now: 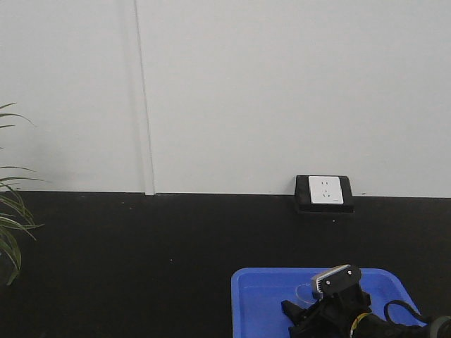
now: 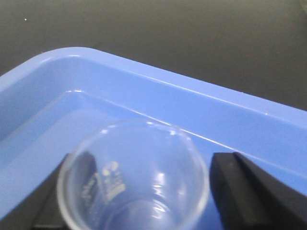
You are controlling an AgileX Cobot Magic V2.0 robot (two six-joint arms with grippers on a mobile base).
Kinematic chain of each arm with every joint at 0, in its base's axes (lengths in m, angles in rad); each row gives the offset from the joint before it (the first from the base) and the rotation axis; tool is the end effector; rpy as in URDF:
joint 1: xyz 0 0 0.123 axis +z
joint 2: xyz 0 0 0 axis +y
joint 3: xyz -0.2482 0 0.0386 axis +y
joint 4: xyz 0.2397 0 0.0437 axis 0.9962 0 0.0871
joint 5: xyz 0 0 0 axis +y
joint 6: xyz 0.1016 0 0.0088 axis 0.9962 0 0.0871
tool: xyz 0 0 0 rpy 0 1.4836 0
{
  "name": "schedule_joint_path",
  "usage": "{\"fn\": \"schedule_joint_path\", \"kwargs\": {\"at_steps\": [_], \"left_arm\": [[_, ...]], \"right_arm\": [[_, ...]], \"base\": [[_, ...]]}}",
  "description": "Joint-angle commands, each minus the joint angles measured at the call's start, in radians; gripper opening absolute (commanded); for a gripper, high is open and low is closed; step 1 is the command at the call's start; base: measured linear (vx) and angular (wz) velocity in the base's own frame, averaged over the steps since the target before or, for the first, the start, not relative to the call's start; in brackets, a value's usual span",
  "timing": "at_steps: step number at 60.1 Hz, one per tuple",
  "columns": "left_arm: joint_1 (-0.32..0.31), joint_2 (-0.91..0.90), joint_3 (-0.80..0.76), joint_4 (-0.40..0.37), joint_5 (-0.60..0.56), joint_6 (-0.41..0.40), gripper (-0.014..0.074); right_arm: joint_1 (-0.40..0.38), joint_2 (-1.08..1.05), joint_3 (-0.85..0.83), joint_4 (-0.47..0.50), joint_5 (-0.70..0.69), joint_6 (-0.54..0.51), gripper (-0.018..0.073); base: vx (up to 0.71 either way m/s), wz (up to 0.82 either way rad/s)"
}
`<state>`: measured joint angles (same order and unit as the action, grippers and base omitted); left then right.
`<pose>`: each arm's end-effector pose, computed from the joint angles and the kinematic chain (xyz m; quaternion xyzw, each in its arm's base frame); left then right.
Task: Move beaker to silver tray on left bench
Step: 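Lower the right gripper around the clear glass beaker in the blue tray, then close the right gripper on the beaker and lift it from the tray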
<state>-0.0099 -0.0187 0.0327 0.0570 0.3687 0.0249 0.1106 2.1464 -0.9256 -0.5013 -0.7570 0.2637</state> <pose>0.0890 0.0012 0.1676 0.0292 0.8028 0.0285 0.5949 0.3717 0.0751 0.0588 -0.1829 0.8175 0.1401 0.5278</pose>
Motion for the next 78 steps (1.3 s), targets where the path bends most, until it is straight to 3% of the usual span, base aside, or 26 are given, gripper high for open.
{"fn": "schedule_joint_path", "kwargs": {"at_steps": [1, 8, 15, 24, 32, 39, 49, 64, 78], "left_arm": [[-0.005, -0.007, 0.020, -0.003, -0.081, -0.002, 0.0001], [-0.005, -0.007, 0.020, -0.003, -0.081, -0.002, 0.0001], [-0.005, -0.007, 0.020, -0.003, -0.081, -0.002, 0.0001], [-0.005, -0.007, 0.020, -0.003, -0.081, -0.002, 0.0001], [-0.005, -0.007, 0.020, -0.003, -0.081, -0.002, 0.0001], [-0.005, -0.007, 0.020, -0.003, -0.081, -0.002, 0.0001], [-0.005, -0.007, 0.020, -0.003, -0.081, -0.002, 0.0001], [-0.005, -0.007, 0.020, -0.003, -0.081, -0.002, 0.0001], [-0.005, -0.007, 0.020, -0.003, -0.081, -0.002, 0.0001]], "right_arm": [[-0.001, -0.052, -0.023, 0.003, -0.068, -0.001, 0.0424], [-0.001, -0.066, -0.023, -0.028, -0.069, -0.001, 0.0280], [-0.001, -0.114, -0.023, -0.140, -0.058, 0.004, 0.0137], [-0.001, -0.229, -0.023, -0.266, 0.001, 0.165, -0.0018], [-0.001, -0.362, -0.023, -0.340, 0.044, 0.286, -0.0015], [0.016, -0.485, -0.023, -0.467, 0.086, 0.399, -0.0014], [0.120, -0.626, -0.023, -0.611, 0.193, 0.575, -0.0014], [0.272, -0.714, -0.023, -0.613, 0.296, 0.610, -0.0014], [0.290, -0.714, -0.023, -0.613, 0.292, 0.610, -0.0014]], "base": [[0.00, 0.00], [0.00, 0.00], [0.00, 0.00], [0.00, 0.00], [0.00, 0.00], [0.00, 0.00], [0.00, 0.00], [0.00, 0.00], [0.00, 0.00]]}}
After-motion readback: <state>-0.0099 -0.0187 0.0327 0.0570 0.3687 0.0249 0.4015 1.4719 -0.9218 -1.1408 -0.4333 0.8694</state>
